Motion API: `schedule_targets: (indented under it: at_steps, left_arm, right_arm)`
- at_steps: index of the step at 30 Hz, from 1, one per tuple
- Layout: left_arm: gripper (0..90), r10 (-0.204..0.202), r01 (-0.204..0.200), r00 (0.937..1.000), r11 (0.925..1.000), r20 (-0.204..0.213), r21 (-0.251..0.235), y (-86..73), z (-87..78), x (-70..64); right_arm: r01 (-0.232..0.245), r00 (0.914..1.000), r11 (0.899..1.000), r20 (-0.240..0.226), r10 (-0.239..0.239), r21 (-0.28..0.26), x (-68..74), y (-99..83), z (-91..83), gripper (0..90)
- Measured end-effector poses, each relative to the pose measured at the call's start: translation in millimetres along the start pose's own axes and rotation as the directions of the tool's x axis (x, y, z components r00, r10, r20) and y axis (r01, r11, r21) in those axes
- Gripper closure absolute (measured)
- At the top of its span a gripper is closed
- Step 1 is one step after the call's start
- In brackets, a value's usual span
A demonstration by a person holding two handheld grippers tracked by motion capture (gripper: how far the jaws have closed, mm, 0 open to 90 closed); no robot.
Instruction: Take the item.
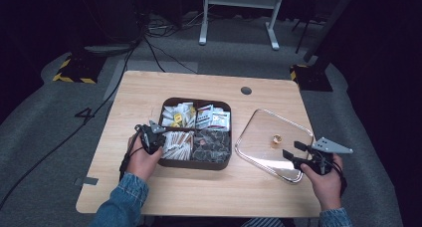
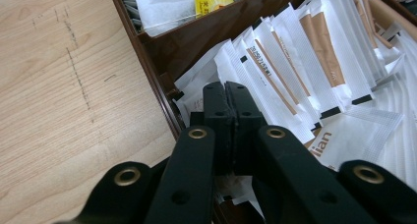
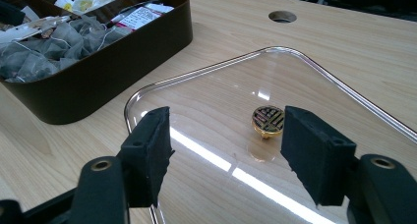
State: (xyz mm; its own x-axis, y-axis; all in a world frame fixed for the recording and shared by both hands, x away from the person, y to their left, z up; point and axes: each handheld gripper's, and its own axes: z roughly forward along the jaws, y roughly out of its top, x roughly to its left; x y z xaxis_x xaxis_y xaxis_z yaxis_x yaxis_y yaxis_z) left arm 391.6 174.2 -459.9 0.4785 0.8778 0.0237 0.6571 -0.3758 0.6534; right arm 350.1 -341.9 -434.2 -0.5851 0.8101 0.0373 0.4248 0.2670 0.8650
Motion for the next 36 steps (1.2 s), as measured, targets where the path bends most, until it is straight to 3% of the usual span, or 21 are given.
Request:
schedule_targets:
  at_steps: [5,11,15,25,33,34,36]
  left_arm:
    - [90.0,-0.014,0.014,0.9997,0.9998,0.019,-0.011,-0.4,-1.3,2.0]
    - [90.0,-0.017,0.019,0.9993,0.9974,0.033,-0.069,3.0,-13.0,3.6]
    - [90.0,-0.024,0.031,0.9975,0.9937,0.067,-0.107,4.9,-24.8,2.9]
    - [90.0,-0.015,0.032,0.9954,0.9843,0.095,-0.174,10.2,-45.7,-0.9]
    - [90.0,-0.004,0.032,0.9931,0.97,0.117,-0.241,12.6,-68.2,-4.4]
    - [90.0,-0.006,0.036,0.9934,0.9643,0.115,-0.262,11.9,-72.8,-4.2]
    - [90.0,-0.009,0.039,0.994,0.9601,0.109,-0.277,11.2,-77.7,-3.6]
  right_arm:
    - [-0.007,1.0,1.0,0.0,0.007,0.001,-1.3,-1.4,0.4,36.4]
    - [-0.016,0.9999,1.0,-0.002,0.016,0.002,-3.1,-2.4,0.1,36.4]
    - [-0.021,0.9998,1.0,-0.001,0.021,0.003,-3.7,-3.2,0.9,36.4]
    - [-0.021,0.9998,1.0,-0.005,0.021,0.007,-3.7,-3.7,2.9,36.3]
    - [-0.018,0.9998,1.0,-0.009,0.018,0.002,-3.5,-1.7,4.7,36.3]
    - [-0.015,0.9998,1.0,-0.013,0.015,0.006,-2.9,-1.0,6.6,36.3]
    - [-0.013,0.9998,1.0,-0.017,0.013,0.006,-2.3,-0.4,8.5,36.3]
